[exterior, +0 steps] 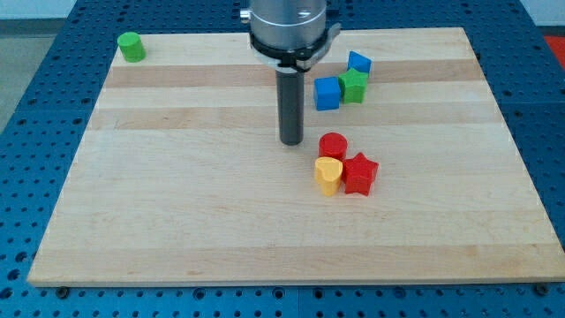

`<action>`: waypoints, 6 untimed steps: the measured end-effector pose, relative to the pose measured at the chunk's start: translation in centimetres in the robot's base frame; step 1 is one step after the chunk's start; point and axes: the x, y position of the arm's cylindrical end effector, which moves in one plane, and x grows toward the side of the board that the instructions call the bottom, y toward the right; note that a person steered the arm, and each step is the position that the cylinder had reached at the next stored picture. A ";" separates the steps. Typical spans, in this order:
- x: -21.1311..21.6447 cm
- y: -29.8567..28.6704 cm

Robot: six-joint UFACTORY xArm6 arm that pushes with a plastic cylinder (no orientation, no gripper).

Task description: Separate the re circle from the red star

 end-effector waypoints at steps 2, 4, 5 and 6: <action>3.1 -0.9; 4.4 3.1; 3.7 8.6; 3.0 10.8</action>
